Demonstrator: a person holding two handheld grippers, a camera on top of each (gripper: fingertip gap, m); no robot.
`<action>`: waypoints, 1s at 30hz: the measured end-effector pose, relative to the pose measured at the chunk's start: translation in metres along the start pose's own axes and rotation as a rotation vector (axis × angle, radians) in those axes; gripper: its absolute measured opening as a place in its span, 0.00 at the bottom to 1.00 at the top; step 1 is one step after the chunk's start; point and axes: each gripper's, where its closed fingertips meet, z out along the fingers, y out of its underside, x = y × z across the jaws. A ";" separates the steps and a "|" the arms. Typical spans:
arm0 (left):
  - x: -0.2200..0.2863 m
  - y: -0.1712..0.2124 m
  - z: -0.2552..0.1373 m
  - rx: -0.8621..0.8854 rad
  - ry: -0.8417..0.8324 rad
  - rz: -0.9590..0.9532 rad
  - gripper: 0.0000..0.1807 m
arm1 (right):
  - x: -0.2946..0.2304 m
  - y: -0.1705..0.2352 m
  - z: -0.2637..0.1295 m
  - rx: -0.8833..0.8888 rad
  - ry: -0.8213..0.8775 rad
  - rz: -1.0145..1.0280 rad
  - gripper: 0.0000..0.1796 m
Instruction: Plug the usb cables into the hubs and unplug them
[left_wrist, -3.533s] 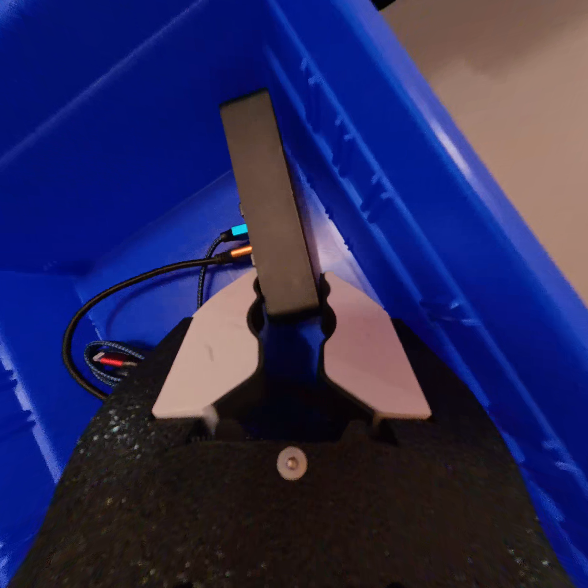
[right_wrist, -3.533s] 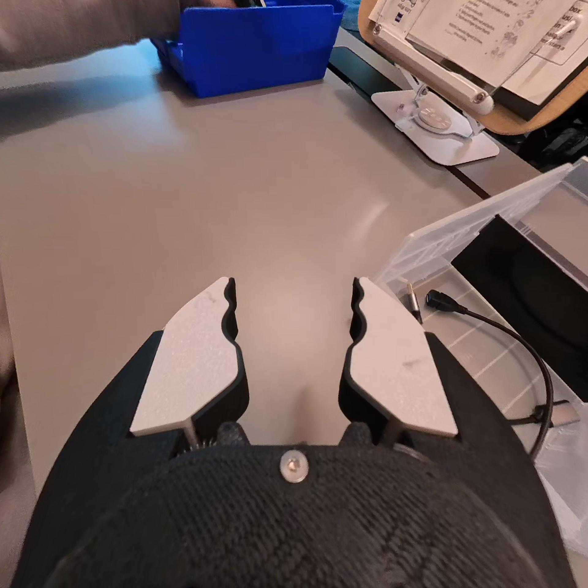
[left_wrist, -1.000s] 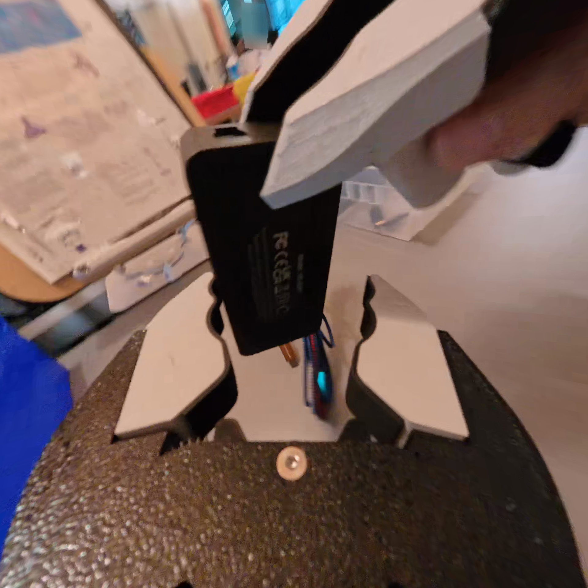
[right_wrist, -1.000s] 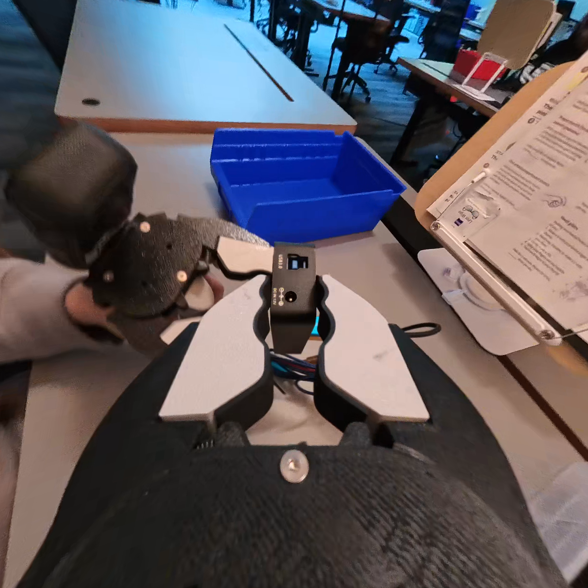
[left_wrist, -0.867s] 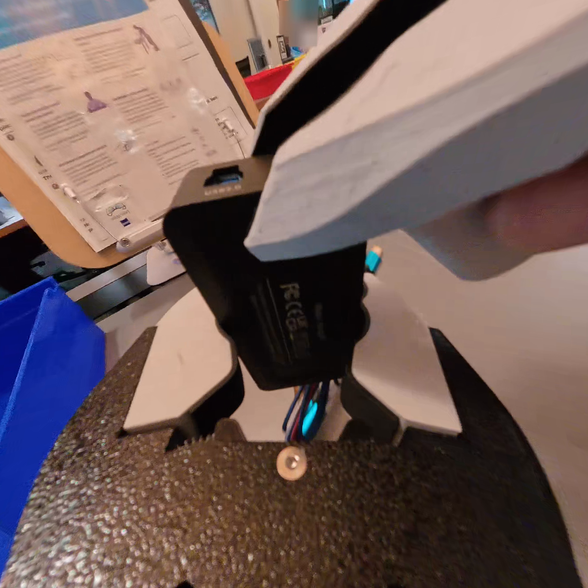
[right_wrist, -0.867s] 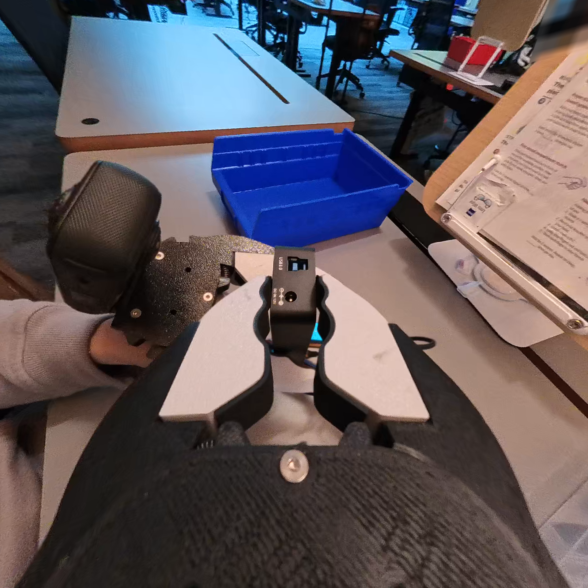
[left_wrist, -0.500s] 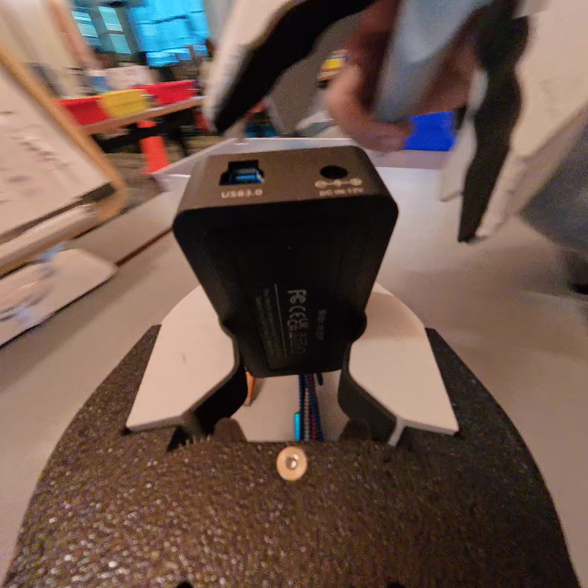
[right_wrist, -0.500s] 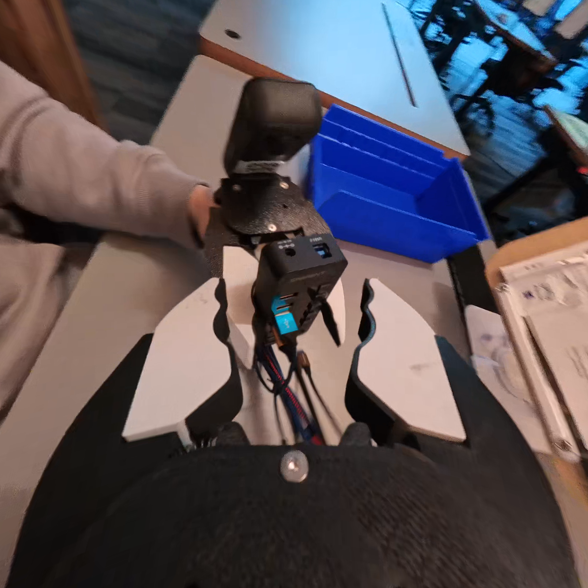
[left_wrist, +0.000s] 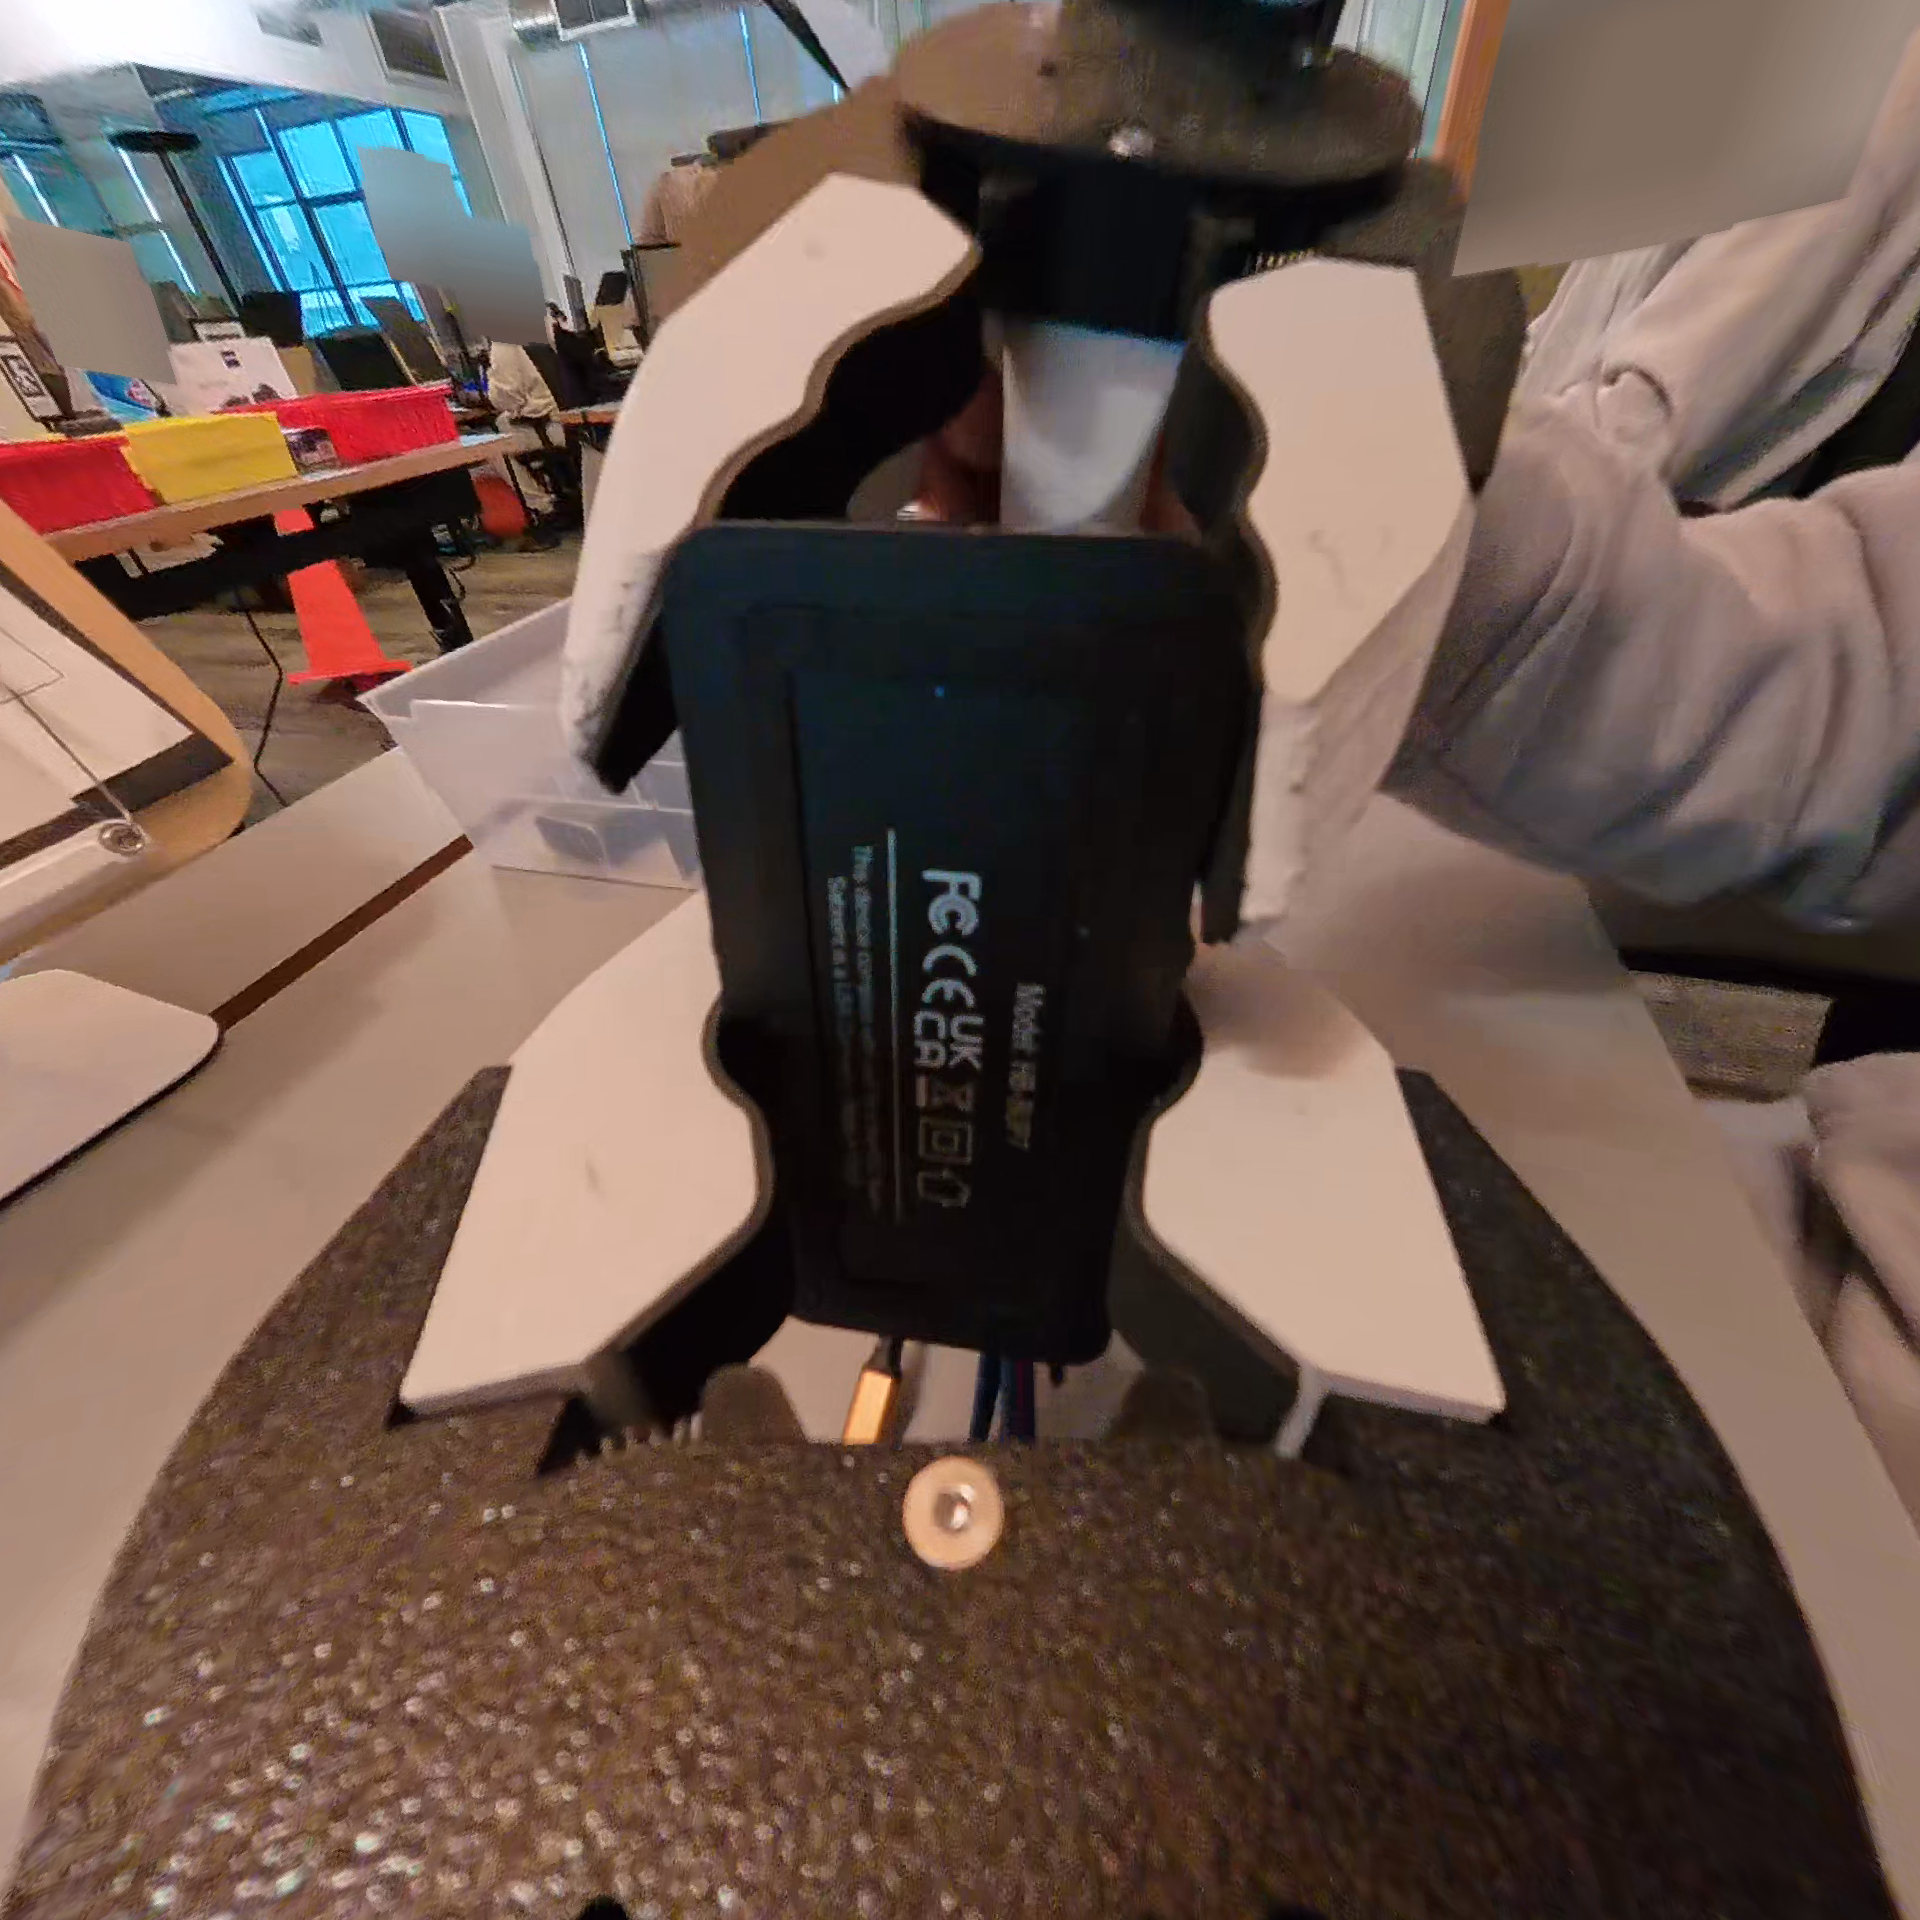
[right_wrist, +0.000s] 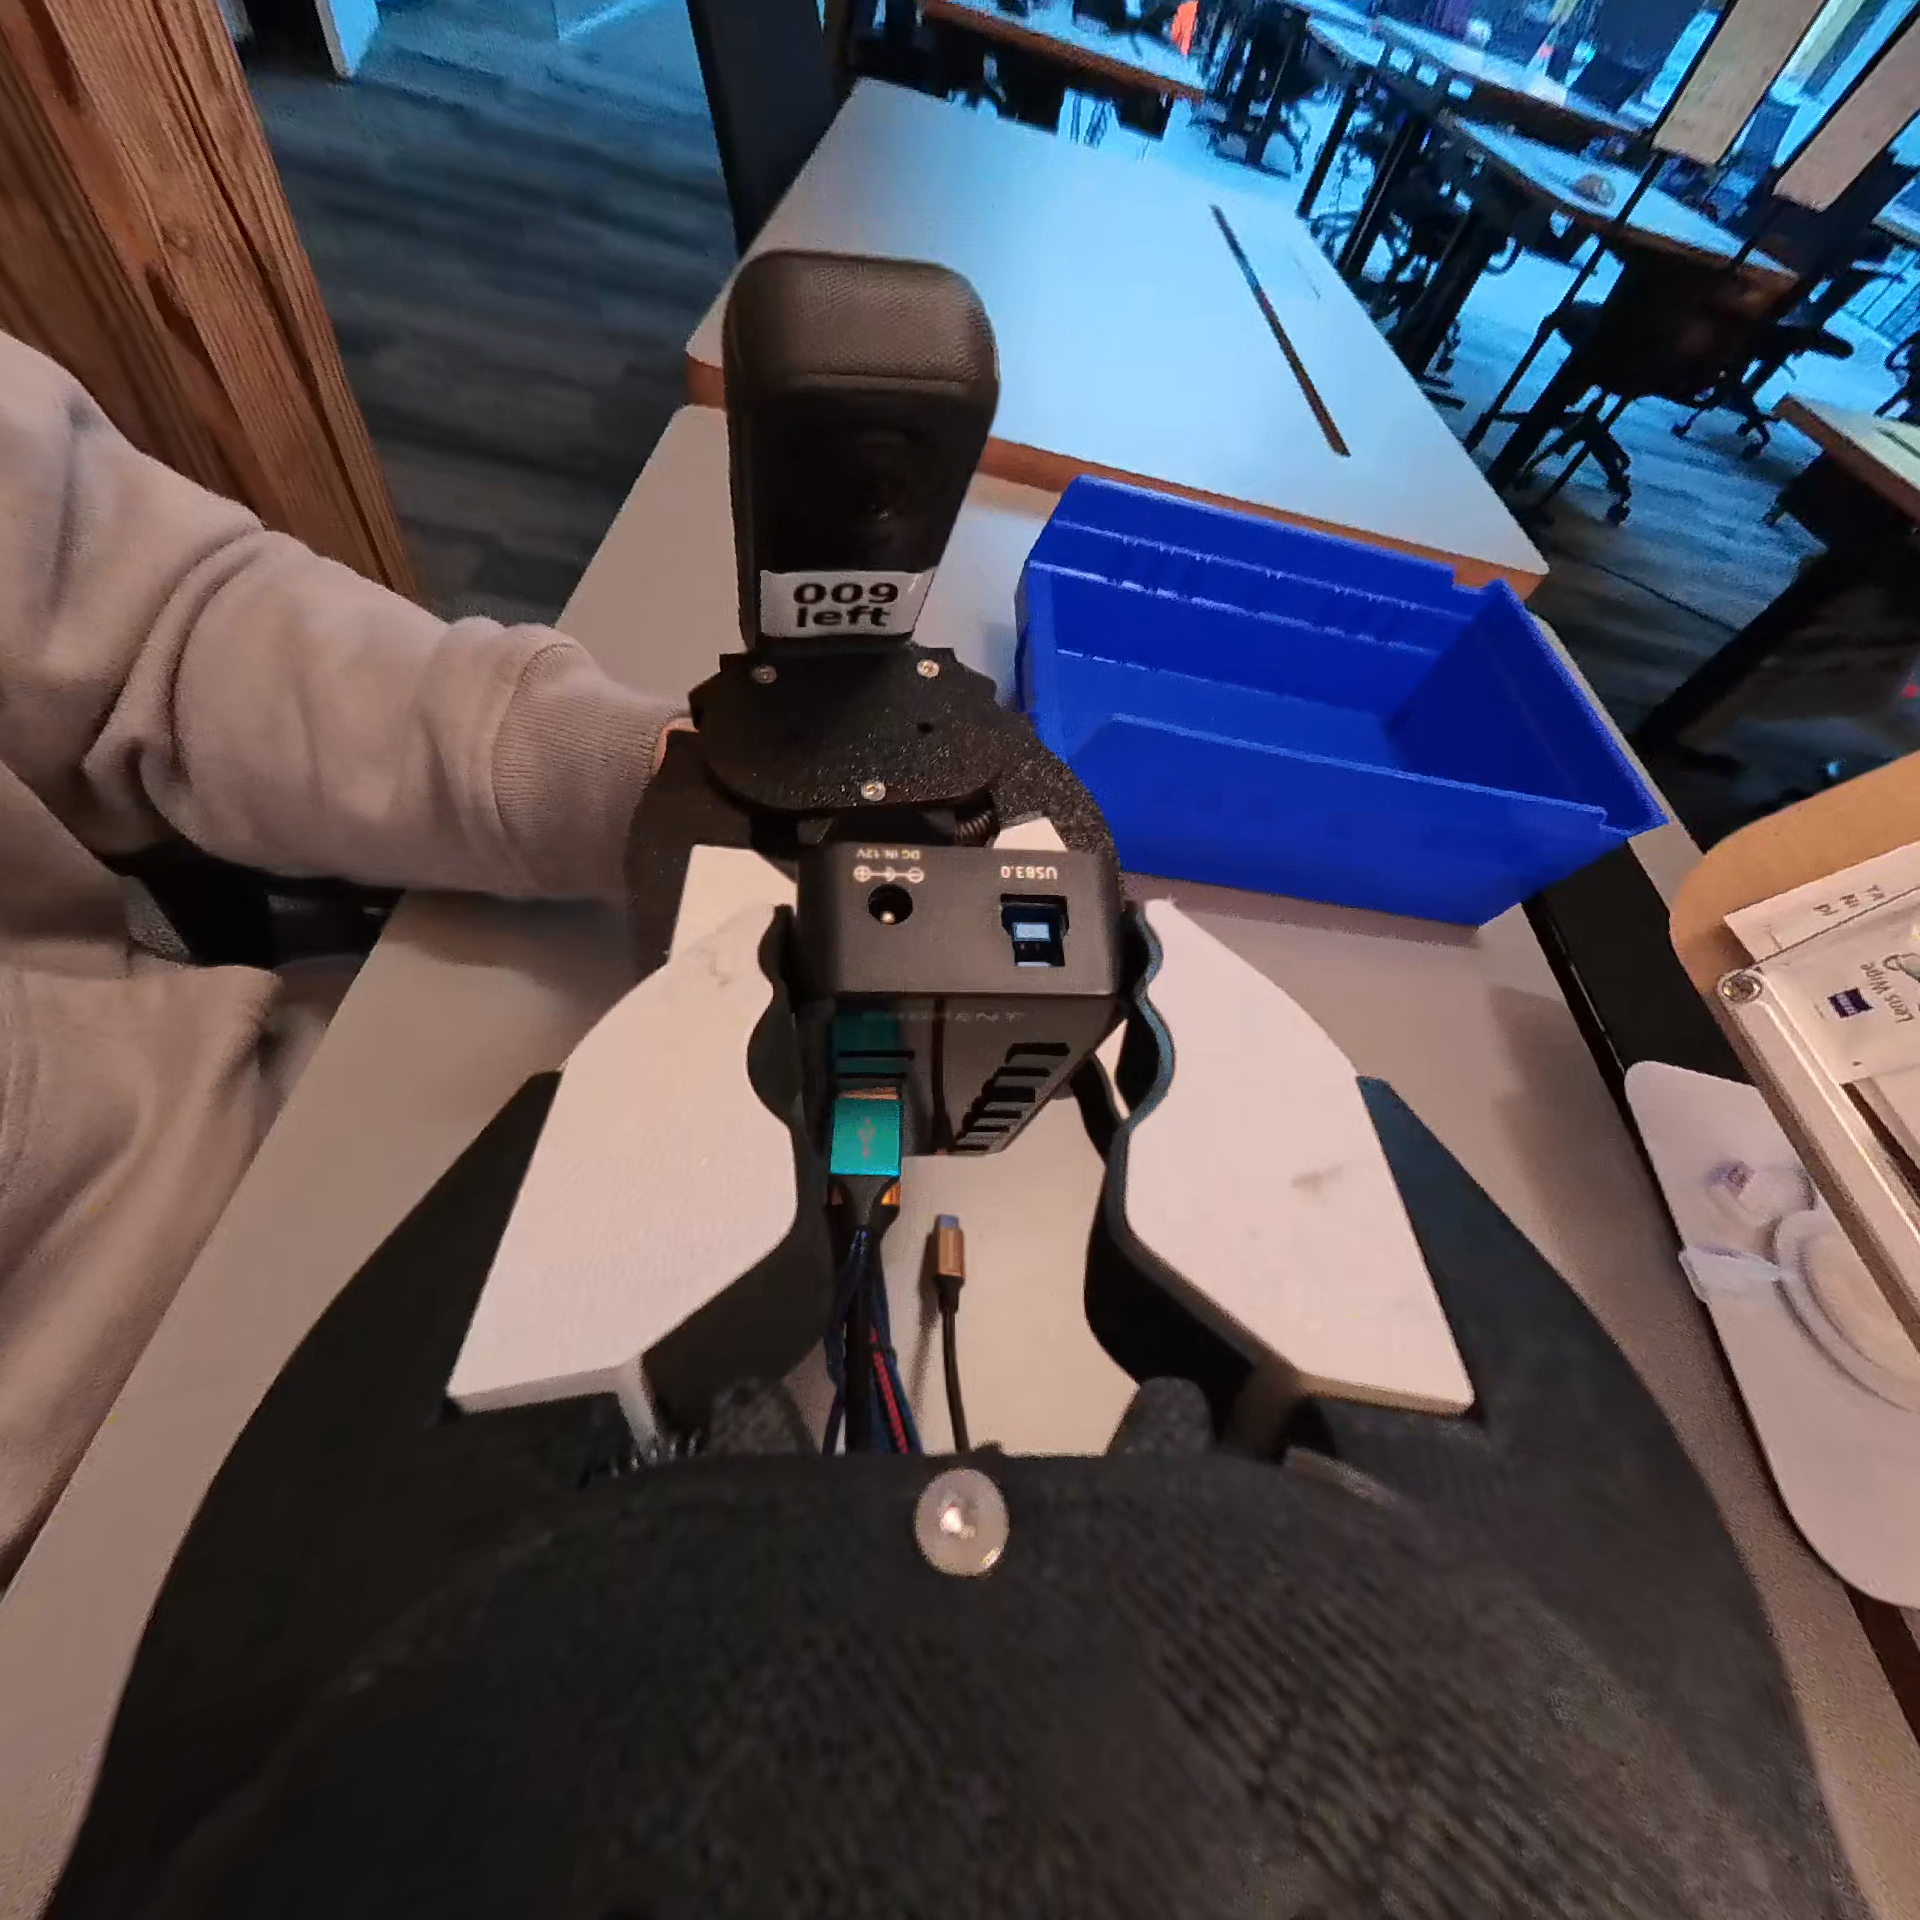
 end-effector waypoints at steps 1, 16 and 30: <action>0.001 0.001 0.001 -0.014 0.002 0.004 0.45 | 0.000 0.001 0.000 0.000 -0.004 0.001 0.33; -0.012 0.012 -0.009 0.093 0.013 -0.002 0.40 | -0.001 0.026 -0.025 -0.015 0.112 0.116 0.29; -0.002 0.022 -0.008 0.133 0.062 0.068 0.40 | -0.022 0.055 0.003 -0.023 0.013 0.177 0.08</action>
